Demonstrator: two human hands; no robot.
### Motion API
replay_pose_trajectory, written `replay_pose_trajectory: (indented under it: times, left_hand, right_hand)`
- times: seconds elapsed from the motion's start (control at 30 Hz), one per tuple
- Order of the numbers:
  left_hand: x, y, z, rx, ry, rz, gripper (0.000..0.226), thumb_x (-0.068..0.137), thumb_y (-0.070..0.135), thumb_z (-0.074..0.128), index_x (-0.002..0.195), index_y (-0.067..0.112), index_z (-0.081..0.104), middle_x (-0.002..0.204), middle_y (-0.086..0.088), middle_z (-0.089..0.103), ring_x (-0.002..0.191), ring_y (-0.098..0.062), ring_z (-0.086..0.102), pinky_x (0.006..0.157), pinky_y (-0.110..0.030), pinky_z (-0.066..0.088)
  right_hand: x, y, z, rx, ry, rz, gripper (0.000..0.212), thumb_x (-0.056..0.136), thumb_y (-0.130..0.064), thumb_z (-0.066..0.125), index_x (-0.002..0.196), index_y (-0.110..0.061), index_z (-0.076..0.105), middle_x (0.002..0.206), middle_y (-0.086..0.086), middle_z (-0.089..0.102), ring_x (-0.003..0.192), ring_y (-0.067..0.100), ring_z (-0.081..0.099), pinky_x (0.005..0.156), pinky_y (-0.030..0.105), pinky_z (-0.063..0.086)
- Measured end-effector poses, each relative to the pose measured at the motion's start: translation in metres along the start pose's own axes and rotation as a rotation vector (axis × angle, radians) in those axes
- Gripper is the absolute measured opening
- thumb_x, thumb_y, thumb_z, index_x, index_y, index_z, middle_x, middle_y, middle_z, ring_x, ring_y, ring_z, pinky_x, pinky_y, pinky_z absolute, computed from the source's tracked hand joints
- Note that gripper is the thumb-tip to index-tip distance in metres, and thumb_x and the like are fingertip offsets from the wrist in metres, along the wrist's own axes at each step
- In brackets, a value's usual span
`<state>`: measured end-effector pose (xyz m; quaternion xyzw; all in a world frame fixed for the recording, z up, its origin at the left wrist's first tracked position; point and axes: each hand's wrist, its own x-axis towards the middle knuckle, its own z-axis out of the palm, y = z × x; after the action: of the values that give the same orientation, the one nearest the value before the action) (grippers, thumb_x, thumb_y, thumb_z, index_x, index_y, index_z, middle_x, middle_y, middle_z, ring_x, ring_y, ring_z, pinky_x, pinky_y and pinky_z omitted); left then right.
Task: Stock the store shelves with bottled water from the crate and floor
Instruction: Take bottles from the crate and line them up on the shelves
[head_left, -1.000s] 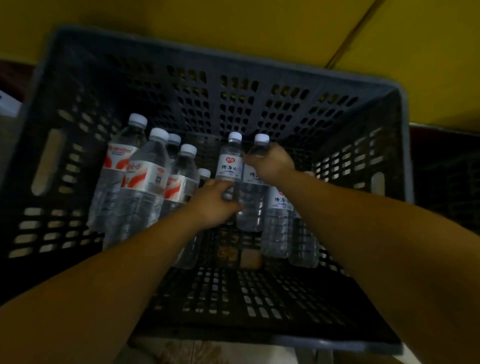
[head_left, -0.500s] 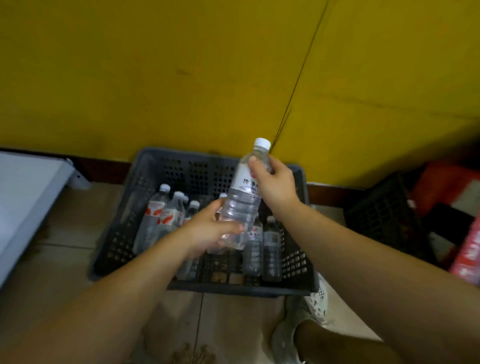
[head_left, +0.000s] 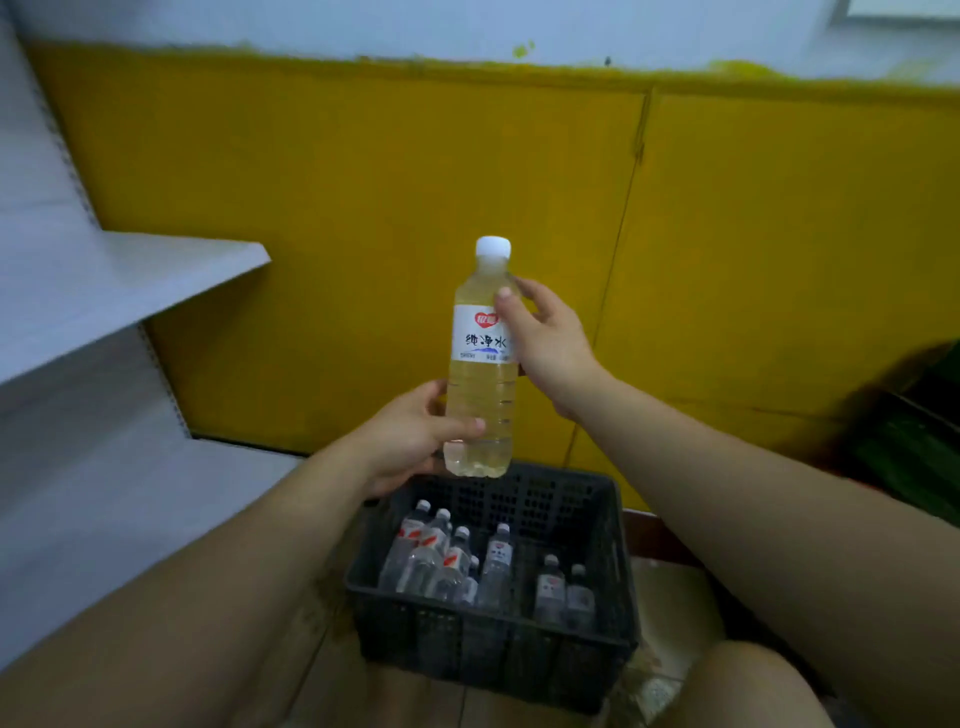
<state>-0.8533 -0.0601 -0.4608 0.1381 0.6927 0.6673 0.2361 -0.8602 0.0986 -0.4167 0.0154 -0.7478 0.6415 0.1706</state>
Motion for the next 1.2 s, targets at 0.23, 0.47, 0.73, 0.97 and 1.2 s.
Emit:
replay_pose_trajectory:
  times: [0.23,0.47,0.73,0.97,1.2]
  left_hand:
    - [-0.076,0.053,-0.025,0.102,0.191,0.195,0.06,0.083,0.008,0.07,0.136,0.022,0.047,0.114,-0.007,0.068,0.102,-0.024,0.067,0.087,-0.051,0.054]
    - [-0.116,0.07,-0.039,0.111,0.308,0.264,0.057,0.084,0.006,0.068,0.135,0.023,0.048,0.115,-0.008,0.068,0.101,-0.024,0.068,0.085,-0.05,0.056]
    - [-0.163,0.075,-0.063,0.11,0.535,0.294,0.063,0.081,0.005,0.071,0.135,0.026,0.047,0.111,-0.005,0.071,0.097,-0.024,0.07,0.081,-0.048,0.057]
    - [-0.234,0.075,-0.079,0.134,0.792,0.288,0.054,0.083,0.004,0.07,0.127,0.031,0.051,0.104,-0.004,0.072,0.087,-0.02,0.072,0.069,-0.038,0.058]
    - [-0.331,0.067,-0.096,0.141,1.083,0.265,0.05,0.084,0.0,0.068,0.123,0.027,0.055,0.102,-0.007,0.072,0.086,-0.022,0.072,0.068,-0.038,0.058]
  right_hand:
    - [-0.026,-0.085,0.034,0.028,-0.107,-0.155,0.044,0.098,-0.038,0.052,0.138,-0.02,0.048,0.108,0.001,0.07,0.09,0.012,0.07,0.069,0.028,0.056]
    - [-0.032,-0.118,0.062,0.045,-0.226,-0.257,0.037,0.103,-0.035,0.041,0.138,-0.024,0.049,0.124,-0.002,0.063,0.108,0.013,0.064,0.092,0.041,0.054]
    - [-0.041,-0.143,0.108,0.171,-0.458,-0.302,0.029,0.103,-0.034,0.042,0.13,-0.031,0.05,0.11,-0.006,0.069,0.093,0.007,0.068,0.074,0.028,0.057]
    - [-0.07,-0.17,0.166,0.209,-0.689,-0.371,0.021,0.1,-0.031,0.05,0.121,-0.035,0.051,0.097,-0.012,0.067,0.086,0.008,0.068,0.071,0.028,0.057]
    - [-0.124,-0.203,0.245,0.248,-0.964,-0.438,0.015,0.099,-0.034,0.051,0.111,-0.043,0.049,0.101,-0.003,0.07,0.089,0.013,0.07,0.083,0.037,0.057]
